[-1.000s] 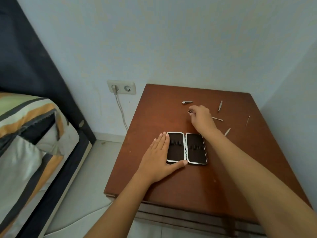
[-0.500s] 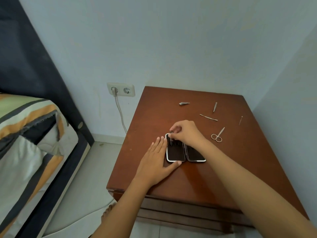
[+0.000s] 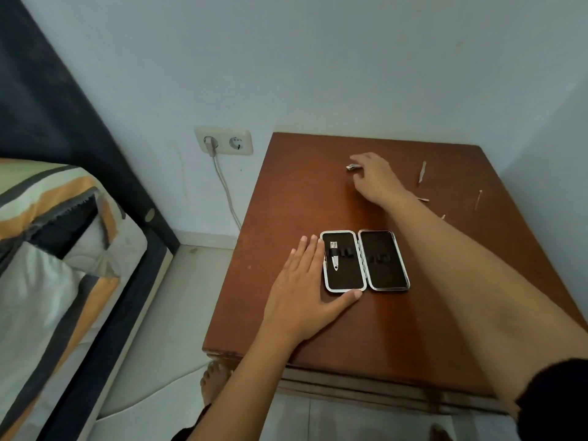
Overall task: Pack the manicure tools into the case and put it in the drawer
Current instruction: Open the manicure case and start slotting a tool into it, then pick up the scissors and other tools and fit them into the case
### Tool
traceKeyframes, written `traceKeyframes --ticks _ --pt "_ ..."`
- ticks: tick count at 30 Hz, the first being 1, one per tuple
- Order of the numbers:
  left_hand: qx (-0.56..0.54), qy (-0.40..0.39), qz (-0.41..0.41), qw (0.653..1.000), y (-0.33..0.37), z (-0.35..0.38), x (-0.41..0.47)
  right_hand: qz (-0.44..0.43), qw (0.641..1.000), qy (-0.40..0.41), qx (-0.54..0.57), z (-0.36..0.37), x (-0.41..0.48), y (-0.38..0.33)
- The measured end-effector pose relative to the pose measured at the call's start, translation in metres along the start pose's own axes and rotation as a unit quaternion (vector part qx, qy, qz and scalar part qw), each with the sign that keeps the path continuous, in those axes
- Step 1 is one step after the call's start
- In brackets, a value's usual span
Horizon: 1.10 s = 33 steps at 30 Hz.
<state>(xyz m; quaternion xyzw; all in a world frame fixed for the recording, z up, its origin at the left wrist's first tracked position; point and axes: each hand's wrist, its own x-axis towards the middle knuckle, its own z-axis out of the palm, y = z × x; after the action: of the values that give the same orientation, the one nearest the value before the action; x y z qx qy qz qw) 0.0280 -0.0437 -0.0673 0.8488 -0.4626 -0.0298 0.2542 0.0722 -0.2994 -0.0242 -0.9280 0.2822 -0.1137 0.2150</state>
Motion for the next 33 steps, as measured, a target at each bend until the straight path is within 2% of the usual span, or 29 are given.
traceKeyframes --ticks 3,7,10,13,16,18,24,28,33 --pt "-0.002 0.004 -0.001 1.000 -0.002 0.000 0.002 -0.014 0.999 -0.027 -0.037 0.011 0.016 0.004" --pt "-0.006 -0.003 -0.006 1.000 -0.002 0.000 0.002 -0.050 0.997 0.022 -0.055 0.015 0.011 -0.001" --pt "-0.009 -0.004 -0.008 1.000 -0.001 -0.001 0.001 -0.051 0.998 0.024 -0.039 0.013 -0.006 -0.003" --pt "-0.009 -0.011 -0.009 1.000 0.000 -0.004 0.001 -0.027 0.998 0.029 0.051 0.008 -0.030 -0.011" --pt "-0.007 -0.015 -0.008 1.000 0.000 -0.004 0.001 -0.017 0.982 0.054 0.178 0.000 -0.061 -0.027" --pt "-0.004 -0.017 -0.008 1.000 0.000 -0.004 0.001 -0.022 0.976 0.040 0.213 -0.002 -0.082 -0.036" --pt "0.000 -0.024 -0.014 1.000 0.000 -0.003 0.002 -0.022 0.989 0.024 0.147 0.005 -0.104 -0.032" --pt "-0.002 -0.029 -0.017 0.999 0.001 -0.004 0.002 -0.012 0.996 -0.029 0.079 0.003 -0.106 -0.027" --pt "0.001 -0.022 -0.013 1.000 -0.001 -0.002 0.001 -0.082 0.994 -0.064 0.021 -0.002 -0.121 -0.024"
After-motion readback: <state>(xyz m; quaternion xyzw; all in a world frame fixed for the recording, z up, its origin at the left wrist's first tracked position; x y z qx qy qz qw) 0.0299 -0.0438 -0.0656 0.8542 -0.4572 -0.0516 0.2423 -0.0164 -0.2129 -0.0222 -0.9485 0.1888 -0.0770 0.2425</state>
